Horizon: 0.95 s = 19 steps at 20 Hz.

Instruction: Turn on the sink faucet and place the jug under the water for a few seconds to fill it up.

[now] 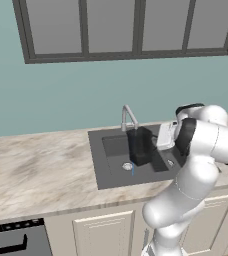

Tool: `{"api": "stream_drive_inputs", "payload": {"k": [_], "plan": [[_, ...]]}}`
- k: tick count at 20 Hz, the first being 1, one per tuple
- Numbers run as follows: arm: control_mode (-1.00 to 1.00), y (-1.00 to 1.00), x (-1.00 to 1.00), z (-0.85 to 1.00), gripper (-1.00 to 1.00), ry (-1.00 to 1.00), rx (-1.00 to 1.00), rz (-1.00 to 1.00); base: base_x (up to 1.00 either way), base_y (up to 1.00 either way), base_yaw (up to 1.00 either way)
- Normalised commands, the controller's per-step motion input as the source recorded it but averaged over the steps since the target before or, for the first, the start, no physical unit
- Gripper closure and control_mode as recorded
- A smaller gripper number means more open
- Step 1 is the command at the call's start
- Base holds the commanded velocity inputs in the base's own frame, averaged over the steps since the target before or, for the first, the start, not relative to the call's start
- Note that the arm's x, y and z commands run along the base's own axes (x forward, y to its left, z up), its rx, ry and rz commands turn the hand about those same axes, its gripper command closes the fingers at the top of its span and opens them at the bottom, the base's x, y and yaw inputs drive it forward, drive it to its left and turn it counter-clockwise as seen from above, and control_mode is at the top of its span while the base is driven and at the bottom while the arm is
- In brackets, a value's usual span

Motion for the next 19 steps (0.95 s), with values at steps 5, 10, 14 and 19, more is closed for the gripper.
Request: {"api": "stream_drive_inputs", "payload": {"k": [5, 10, 14, 19], "plan": [[-1.0, 0.08, 0.0, 0.0, 1.0, 0.0, 0.0, 0.0, 0.0, 0.0, 0.0], [-1.0, 0.01, -0.1, 0.0, 1.0, -0.02, 0.0, 0.0, 0.0, 0.0, 0.0], [-1.0, 0.0, -0.15, 0.0, 1.0, -0.03, 0.0, 0.0, 0.0, 0.0, 0.0], [-1.0, 0.0, -0.06, 0.0, 1.0, -0.01, 0.0, 0.0, 0.0, 0.0, 0.0]]}}
